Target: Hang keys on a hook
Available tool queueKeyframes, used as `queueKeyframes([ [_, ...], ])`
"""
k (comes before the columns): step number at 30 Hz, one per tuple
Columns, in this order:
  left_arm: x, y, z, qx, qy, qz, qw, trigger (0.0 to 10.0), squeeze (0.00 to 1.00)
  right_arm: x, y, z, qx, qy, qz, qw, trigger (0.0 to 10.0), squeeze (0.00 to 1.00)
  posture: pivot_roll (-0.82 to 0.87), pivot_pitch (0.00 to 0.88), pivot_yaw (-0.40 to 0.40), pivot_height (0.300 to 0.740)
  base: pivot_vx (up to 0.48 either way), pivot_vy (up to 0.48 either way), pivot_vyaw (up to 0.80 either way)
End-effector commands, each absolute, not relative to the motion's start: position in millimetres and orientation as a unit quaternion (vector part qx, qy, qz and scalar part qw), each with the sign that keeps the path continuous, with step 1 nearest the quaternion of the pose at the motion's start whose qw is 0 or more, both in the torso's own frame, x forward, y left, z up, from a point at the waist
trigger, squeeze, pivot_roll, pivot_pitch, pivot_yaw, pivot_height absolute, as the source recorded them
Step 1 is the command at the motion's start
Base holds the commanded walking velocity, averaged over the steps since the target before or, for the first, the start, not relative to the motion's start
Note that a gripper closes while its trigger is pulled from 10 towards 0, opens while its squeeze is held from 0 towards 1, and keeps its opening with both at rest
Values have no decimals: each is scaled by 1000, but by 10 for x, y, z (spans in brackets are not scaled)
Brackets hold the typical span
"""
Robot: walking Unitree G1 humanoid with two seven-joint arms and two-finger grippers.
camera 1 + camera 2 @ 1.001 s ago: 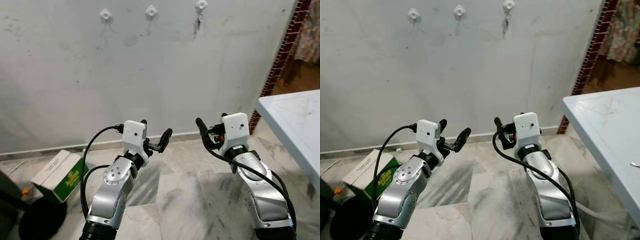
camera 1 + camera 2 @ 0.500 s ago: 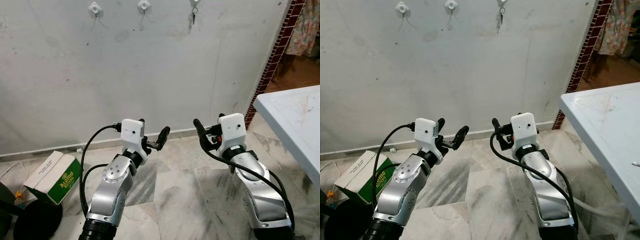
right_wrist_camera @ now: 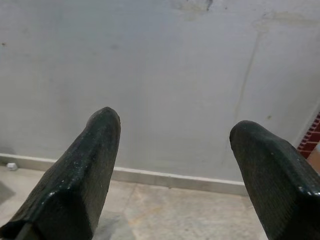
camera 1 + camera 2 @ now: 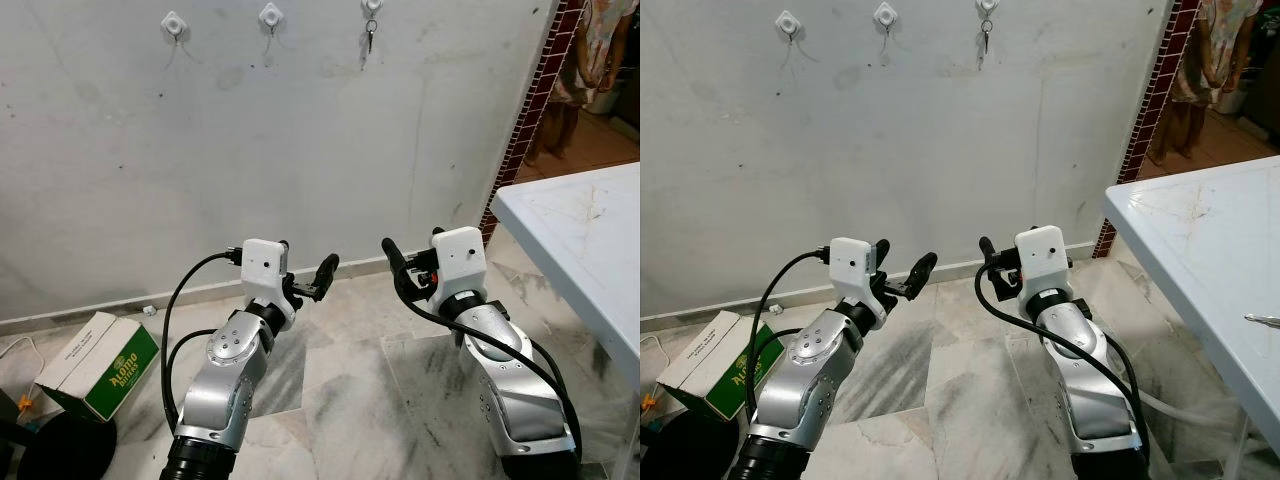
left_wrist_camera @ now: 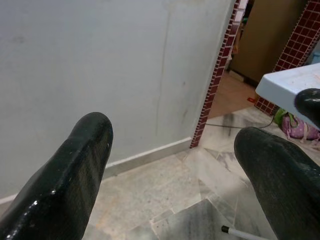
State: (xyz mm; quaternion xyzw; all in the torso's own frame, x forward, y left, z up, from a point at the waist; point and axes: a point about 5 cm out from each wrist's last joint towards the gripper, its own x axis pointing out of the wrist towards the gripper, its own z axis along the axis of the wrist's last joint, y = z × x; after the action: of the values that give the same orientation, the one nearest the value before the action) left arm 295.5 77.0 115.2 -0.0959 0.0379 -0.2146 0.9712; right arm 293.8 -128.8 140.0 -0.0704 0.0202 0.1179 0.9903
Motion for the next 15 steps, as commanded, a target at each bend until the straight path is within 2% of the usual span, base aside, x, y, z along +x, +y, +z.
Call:
queueKeyframes([
  [1,2982,799,1154,-92,40,-207,973,10000,0,2960,-1192,1433,-70,12,131,989,10000,0,-104,0,123,740,0,0,-800],
  [3,2984,807,1150,-94,40,-203,974,10000,0,2944,-1174,1431,-65,10,134,989,10000,0,-102,0,122,740,0,0,-800],
  [14,3010,852,1128,-90,42,-194,976,10000,0,2949,-1210,1408,-66,12,128,989,10000,0,-107,0,121,740,0,0,0],
  [15,3013,849,1132,-90,42,-195,976,10000,0,2950,-1210,1394,-67,18,127,989,10000,0,-107,0,121,740,0,0,-800],
])
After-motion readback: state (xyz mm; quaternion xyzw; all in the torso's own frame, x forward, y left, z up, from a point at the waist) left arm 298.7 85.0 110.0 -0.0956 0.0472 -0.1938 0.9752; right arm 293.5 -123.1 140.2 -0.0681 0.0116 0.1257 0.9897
